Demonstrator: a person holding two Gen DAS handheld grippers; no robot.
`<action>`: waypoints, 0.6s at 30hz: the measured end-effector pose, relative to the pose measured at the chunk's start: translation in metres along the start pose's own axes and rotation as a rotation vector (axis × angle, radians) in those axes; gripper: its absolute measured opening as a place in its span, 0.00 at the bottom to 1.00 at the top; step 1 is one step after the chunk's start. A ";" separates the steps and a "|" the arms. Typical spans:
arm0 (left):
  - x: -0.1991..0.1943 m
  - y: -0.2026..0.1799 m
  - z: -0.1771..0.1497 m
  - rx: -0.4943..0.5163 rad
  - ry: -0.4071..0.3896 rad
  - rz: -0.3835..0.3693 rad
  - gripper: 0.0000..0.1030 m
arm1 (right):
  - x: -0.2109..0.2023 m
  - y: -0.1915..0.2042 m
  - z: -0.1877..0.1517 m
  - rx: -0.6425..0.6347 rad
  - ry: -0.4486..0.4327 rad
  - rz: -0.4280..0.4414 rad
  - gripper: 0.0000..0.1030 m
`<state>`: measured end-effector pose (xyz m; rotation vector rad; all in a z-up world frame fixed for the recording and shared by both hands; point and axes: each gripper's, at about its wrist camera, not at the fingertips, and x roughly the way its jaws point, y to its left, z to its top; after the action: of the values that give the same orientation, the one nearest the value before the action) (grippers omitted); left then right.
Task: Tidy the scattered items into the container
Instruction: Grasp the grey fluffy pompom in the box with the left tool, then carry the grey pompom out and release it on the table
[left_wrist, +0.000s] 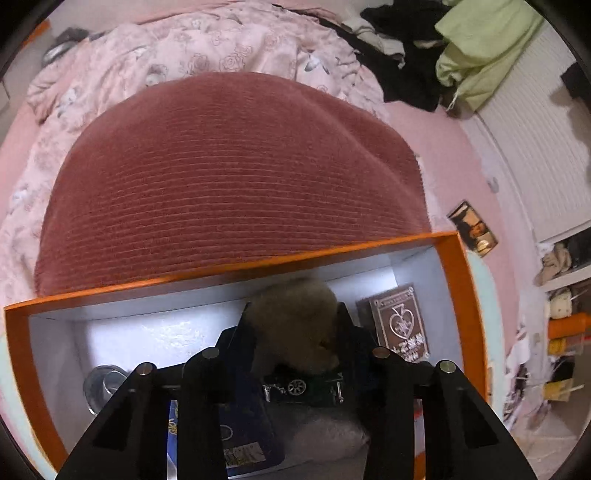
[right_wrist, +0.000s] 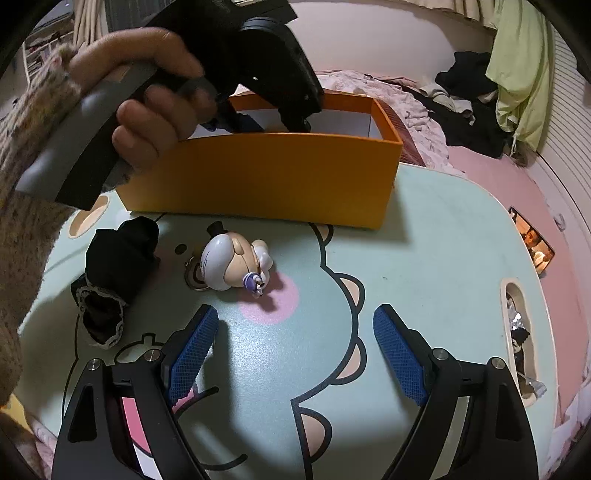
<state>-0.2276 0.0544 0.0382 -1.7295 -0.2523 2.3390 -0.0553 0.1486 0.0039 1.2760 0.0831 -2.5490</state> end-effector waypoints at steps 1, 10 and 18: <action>-0.003 0.002 -0.001 -0.001 -0.013 -0.015 0.36 | 0.000 0.000 0.000 0.001 -0.001 0.001 0.84; -0.114 0.007 -0.035 0.070 -0.370 -0.206 0.36 | 0.001 0.002 -0.004 -0.003 0.003 -0.004 0.84; -0.159 0.024 -0.118 0.165 -0.447 -0.239 0.37 | 0.001 0.004 -0.004 -0.005 0.006 -0.007 0.84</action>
<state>-0.0718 -0.0124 0.1436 -1.0260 -0.3081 2.4539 -0.0522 0.1454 0.0010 1.2834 0.0949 -2.5501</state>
